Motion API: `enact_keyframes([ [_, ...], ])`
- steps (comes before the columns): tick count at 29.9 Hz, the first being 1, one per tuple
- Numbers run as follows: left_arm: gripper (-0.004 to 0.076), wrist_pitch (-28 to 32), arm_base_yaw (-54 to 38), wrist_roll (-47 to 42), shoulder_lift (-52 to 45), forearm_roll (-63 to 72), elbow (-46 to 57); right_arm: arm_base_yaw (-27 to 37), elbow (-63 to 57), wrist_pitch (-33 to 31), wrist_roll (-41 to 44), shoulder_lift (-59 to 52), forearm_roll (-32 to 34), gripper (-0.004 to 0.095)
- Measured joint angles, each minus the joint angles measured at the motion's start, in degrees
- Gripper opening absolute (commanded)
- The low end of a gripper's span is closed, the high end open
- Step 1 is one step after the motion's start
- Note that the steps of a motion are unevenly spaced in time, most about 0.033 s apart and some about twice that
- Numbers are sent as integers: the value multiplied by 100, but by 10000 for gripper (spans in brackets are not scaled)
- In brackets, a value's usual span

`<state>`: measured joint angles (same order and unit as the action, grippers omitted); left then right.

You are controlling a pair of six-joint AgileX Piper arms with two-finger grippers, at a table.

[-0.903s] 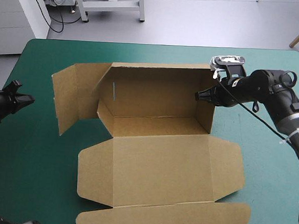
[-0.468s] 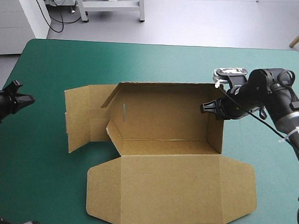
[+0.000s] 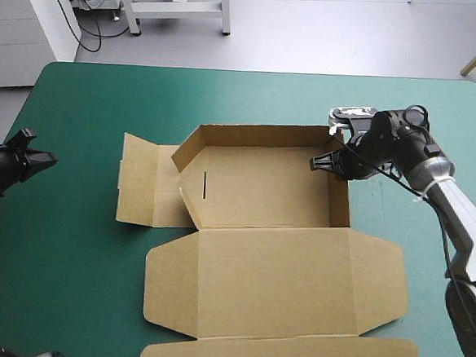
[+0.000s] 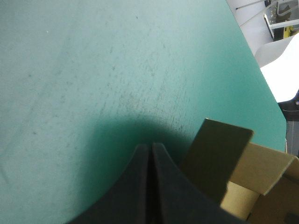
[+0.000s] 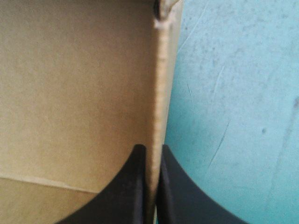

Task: Fold the box

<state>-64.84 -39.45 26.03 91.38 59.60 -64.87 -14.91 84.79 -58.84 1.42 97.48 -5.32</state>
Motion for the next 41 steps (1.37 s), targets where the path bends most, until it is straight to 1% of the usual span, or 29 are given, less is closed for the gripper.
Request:
enact_keyframes([
  [2, -10, 0, 0, 0, 0, 0, 0, 0, 0, 188, 0, 98, 14, 13],
  [5, -10, -6, 0, 0, 0, 0, 0, 5, 0, 330, -18, 168, 25, 134],
  [7, -10, -12, 0, 5, 0, 0, 0, 5, 0, 382, -32, 201, 31, 288],
  [11, -10, -24, 0, 73, 0, 0, 0, 5, -26, 302, -77, 226, -5, 709],
  [13, -10, -29, 0, 95, -1, 0, 0, 5, -25, 249, -88, 226, -5, 852],
  [14, -10, -35, 0, 99, -1, 0, 0, 5, -5, 212, -94, 226, -5, 896],
  [15, -10, -41, 0, 107, -1, 0, 0, 5, 37, 163, -94, 233, 0, 912],
  [19, -10, -45, 0, 107, -1, 0, 0, 5, 486, -147, -94, 249, 18, 898],
  [24, -10, -45, 0, 108, -1, 0, 0, 5, 1519, -922, -94, 255, 25, 899],
  [26, -10, -51, 0, 108, -1, 0, 0, 5, 1827, -1041, -104, 200, 25, 899],
  [32, -10, -51, 0, 108, -1, 0, 0, 5, 2180, -1174, 35, -342, 90, 898],
  [37, -10, -51, 0, 108, -1, 0, 0, 5, 2184, -1222, 139, -802, 144, 898],
  [41, -10, -51, 0, 108, -6, 0, 0, 5, 1945, -1234, 196, -1042, 194, 898],
])
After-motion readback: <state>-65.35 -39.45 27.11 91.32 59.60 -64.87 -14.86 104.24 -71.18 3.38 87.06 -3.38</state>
